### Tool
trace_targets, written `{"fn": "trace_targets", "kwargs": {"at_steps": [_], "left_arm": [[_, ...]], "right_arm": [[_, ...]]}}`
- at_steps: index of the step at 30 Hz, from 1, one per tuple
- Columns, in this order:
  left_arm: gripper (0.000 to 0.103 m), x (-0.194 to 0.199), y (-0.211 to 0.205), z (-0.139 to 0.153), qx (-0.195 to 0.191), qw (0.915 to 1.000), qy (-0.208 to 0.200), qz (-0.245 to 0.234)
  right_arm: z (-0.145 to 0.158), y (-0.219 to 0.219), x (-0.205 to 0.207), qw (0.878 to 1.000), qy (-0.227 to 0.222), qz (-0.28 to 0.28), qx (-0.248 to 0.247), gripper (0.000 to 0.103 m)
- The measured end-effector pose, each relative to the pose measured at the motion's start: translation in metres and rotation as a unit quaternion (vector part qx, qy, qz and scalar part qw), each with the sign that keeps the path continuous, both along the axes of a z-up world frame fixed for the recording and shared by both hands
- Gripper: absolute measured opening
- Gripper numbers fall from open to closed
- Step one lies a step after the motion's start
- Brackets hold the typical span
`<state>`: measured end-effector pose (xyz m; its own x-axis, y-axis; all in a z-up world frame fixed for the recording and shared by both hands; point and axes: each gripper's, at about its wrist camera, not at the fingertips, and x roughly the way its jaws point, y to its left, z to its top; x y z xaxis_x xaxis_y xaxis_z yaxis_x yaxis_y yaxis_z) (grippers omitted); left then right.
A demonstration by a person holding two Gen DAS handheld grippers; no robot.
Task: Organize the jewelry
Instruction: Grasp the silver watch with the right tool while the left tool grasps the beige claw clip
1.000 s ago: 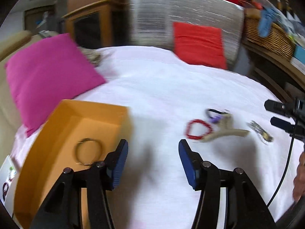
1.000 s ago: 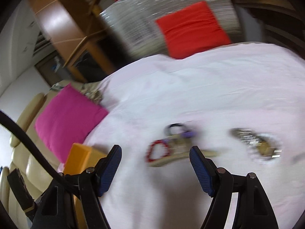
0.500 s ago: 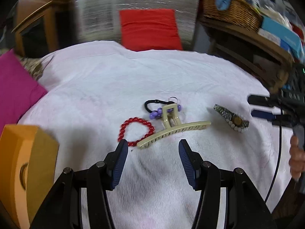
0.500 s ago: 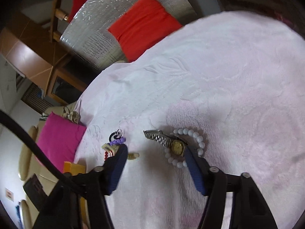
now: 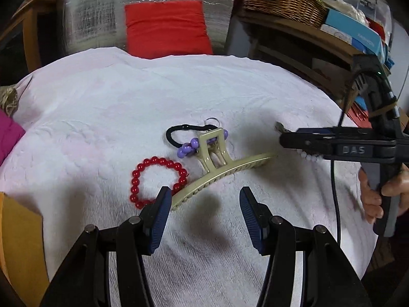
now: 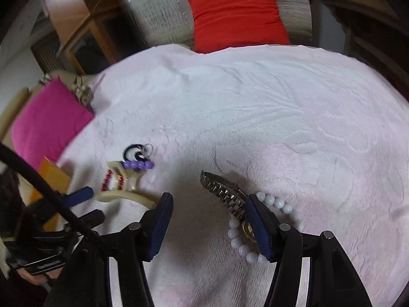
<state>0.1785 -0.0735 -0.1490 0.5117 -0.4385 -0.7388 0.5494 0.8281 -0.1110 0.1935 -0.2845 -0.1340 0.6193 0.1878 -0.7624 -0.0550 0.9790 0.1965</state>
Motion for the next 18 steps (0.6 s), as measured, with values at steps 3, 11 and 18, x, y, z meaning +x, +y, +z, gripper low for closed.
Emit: {"fn": "trace_targets", "kwargs": {"at_steps": [3, 11, 18], "left_arm": [[0.055, 0.004, 0.0, 0.001, -0.014, 0.9999, 0.006, -0.008], [0.028, -0.005, -0.013, -0.002, 0.001, 0.9986, 0.01, -0.053], [0.028, -0.006, -0.013, -0.007, 0.014, 0.9991, 0.006, -0.039]], "right_arm": [[-0.001, 0.005, 0.006, 1.0, -0.011, -0.002, -0.024, 0.063], [0.0, 0.006, 0.013, 0.997, -0.024, -0.028, -0.069, 0.032], [0.004, -0.018, 0.009, 0.998, -0.017, -0.055, -0.034, 0.029]]}}
